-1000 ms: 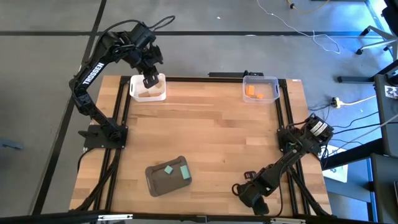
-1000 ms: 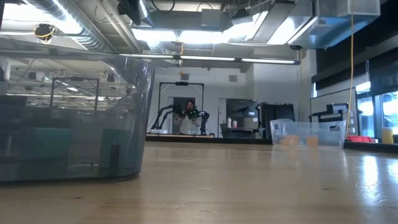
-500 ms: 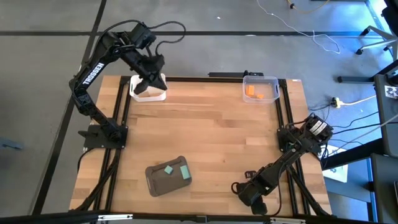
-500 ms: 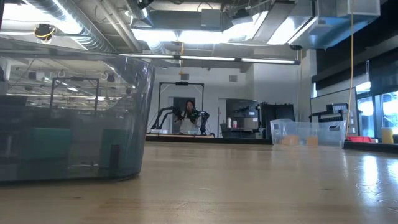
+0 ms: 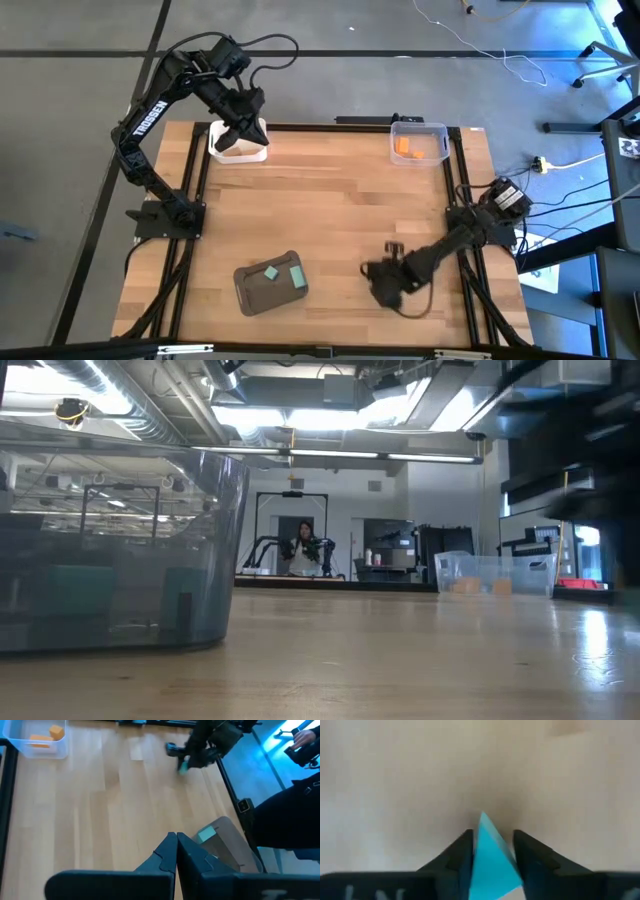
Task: Sort & place blocks by color
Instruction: Put the blue block into the black bin
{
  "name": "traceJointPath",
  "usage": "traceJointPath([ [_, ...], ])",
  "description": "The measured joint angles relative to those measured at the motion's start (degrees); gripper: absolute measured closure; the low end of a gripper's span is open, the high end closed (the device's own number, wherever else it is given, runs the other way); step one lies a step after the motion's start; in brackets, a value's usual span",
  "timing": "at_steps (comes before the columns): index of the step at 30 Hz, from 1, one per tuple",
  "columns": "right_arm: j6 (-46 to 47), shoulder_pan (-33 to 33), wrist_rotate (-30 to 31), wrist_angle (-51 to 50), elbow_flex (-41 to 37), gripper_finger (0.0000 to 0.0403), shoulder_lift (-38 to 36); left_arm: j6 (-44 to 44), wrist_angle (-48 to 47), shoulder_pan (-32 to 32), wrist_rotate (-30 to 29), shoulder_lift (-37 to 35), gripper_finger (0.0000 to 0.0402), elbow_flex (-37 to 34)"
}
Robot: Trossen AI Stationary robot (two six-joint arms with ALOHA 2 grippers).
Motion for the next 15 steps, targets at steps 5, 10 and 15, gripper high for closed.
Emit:
traceJointPath([
  [5,-4.99,-6.54,6.43,-7.52,3.76,0.0284,-1.94,0.0,0.0,-0.59,-0.05,0.0,0.0401,0.0],
  [10,-20.55,-12.93,4.64,-6.96,10.64,0.0284,-2.17,0.06,0.0,-0.55,-0.51,0.0,0.0401,0.0],
  [15,-35.64,-19.46,5.95,-6.64,17.1,0.0284,-2.41,0.4,0.0,-0.56,-2.51,0.0,0.0401,0.0],
])
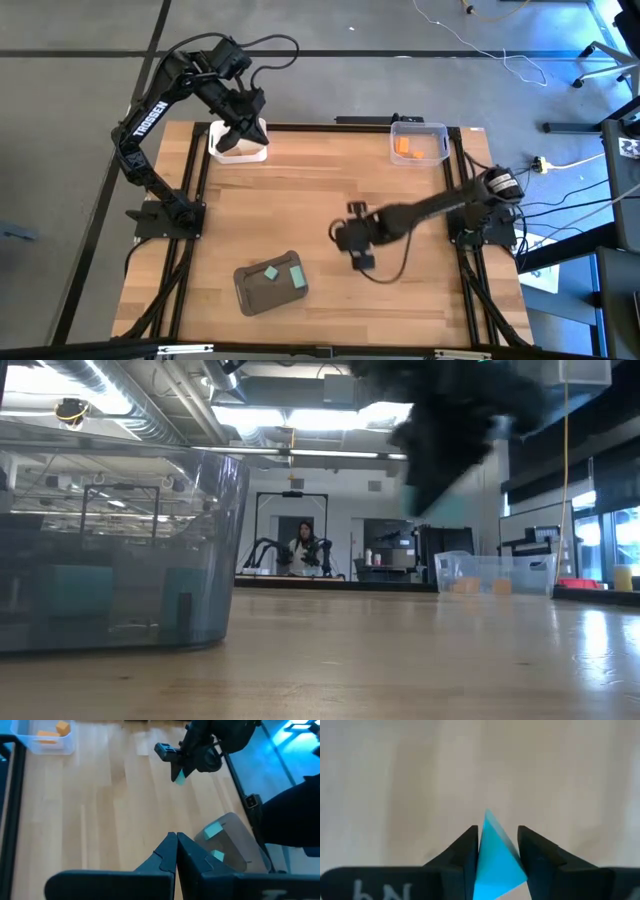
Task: Sort & place blocks by color
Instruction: Put the blue block into the black bin
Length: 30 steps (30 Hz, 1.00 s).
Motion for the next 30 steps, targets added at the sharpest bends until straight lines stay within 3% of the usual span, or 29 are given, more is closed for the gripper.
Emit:
traceJointPath([
  [3,-6.0,-4.28,-1.04,4.02,2.6,0.0284,0.01,-0.01,0.0,0.02,-1.02,0.0,0.0401,0.0],
  [10,-16.36,-10.46,-13.39,18.41,9.51,0.0284,0.64,-0.01,0.0,0.0,-1.72,-0.05,0.0401,0.0],
  [25,-31.89,-10.84,-34.97,20.52,26.04,0.0284,18.46,-0.25,0.01,1.93,-3.95,-2.01,0.0402,0.0],
  [30,-35.65,-10.92,-44.62,20.47,31.38,0.0284,24.26,-0.31,0.0,2.29,-3.93,-2.12,0.0402,0.0],
])
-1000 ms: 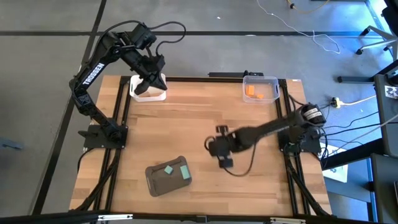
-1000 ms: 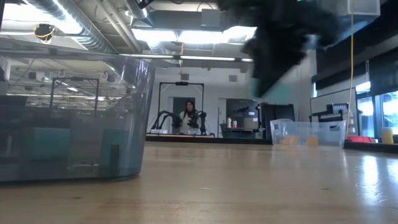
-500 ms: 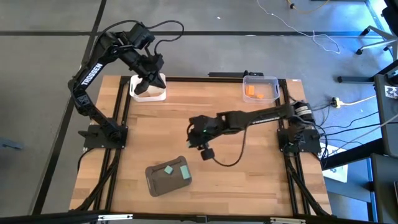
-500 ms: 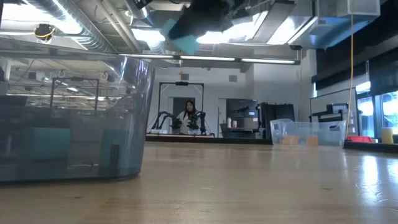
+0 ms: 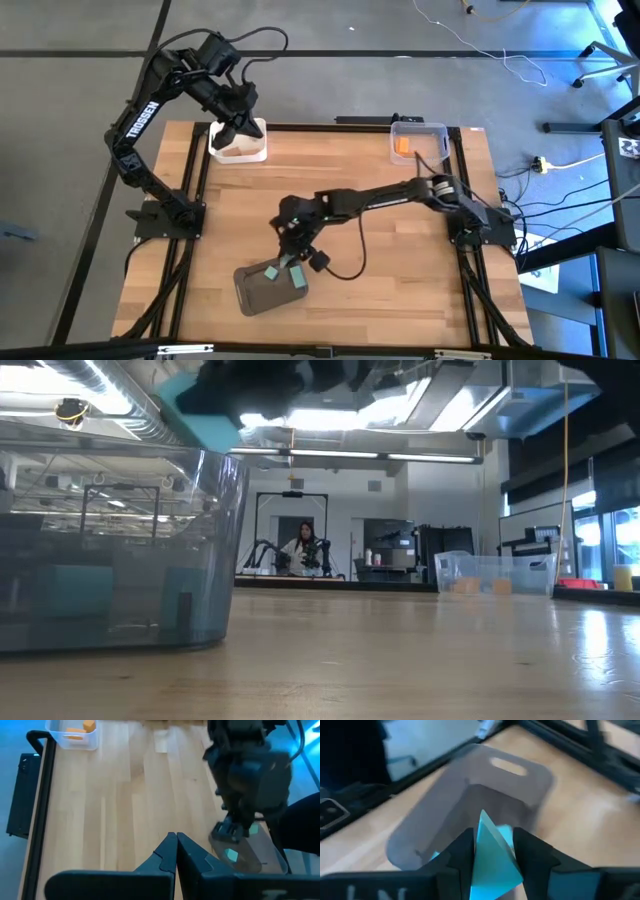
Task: Sort & place blocks by color
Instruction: Put the blue block into the black bin
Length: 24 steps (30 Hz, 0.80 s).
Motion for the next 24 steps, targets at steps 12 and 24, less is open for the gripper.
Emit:
traceJointPath([
  [12,1.26,-0.42,-5.12,1.52,1.1,0.0284,4.89,-0.07,0.0,0.0,0.07,0.01,0.0402,0.0],
  [24,5.87,-0.51,-1.22,-6.88,1.1,0.0284,5.11,-0.17,0.0,0.0,0.07,0.02,0.0402,0.0],
])
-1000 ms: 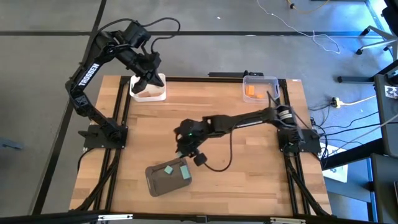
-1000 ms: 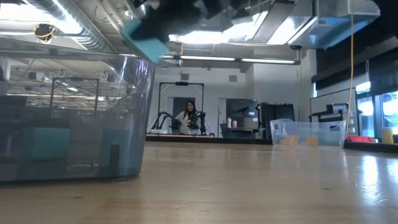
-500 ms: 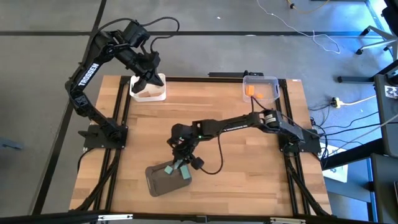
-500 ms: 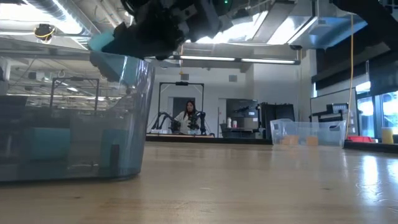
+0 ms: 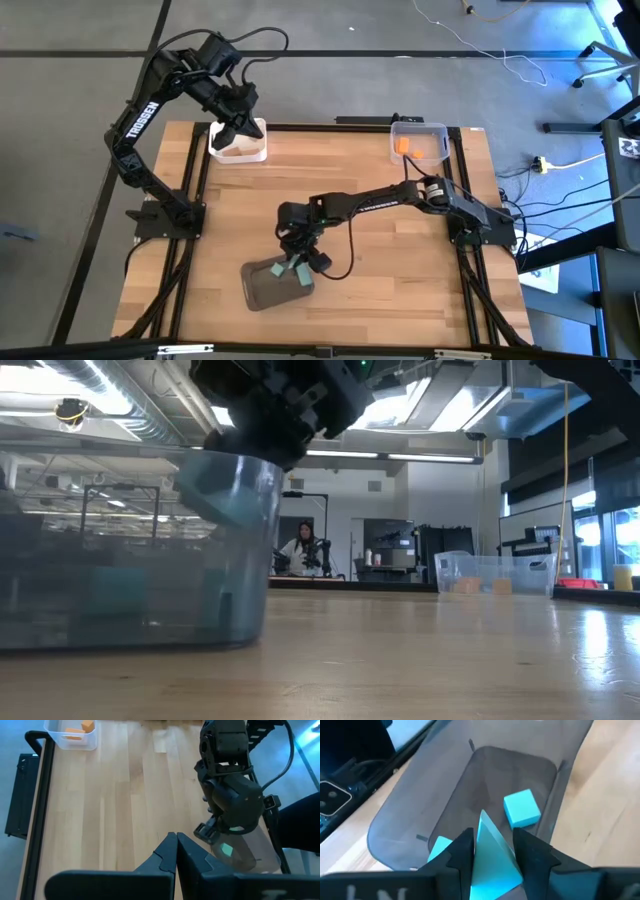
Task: Sort & place blocks by color
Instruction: Put the blue block into the black bin
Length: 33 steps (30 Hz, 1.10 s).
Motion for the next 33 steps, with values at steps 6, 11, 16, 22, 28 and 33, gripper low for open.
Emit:
traceJointPath([
  [6,4.02,0.0,1.52,-6.75,-0.02,0.0284,0.0,-0.02,0.0,0.0,0.0,0.0,0.0402,0.0],
  [11,4.37,0.02,5.47,-17.31,-0.02,0.0284,-0.02,0.0,0.0,0.0,0.0,0.0,0.0402,0.0],
  [16,4.39,0.31,8.3,-27.16,0.01,0.0284,-0.15,0.02,0.0,0.0,0.0,0.0,0.0402,0.0],
  [22,4.37,1.96,10.38,-35.11,0.07,0.0284,-0.17,0.04,0.0,0.0,0.0,0.0,0.0402,0.0],
  [28,2.98,3.73,10.34,-34.56,-0.02,0.0284,-0.13,0.07,0.0,0.0,-0.04,0.0,0.0402,0.0],
  [33,3.55,4.09,10.42,-31.32,-0.05,0.0242,-0.05,0.07,0.0,0.0,-0.88,0.0,0.0402,0.0],
])
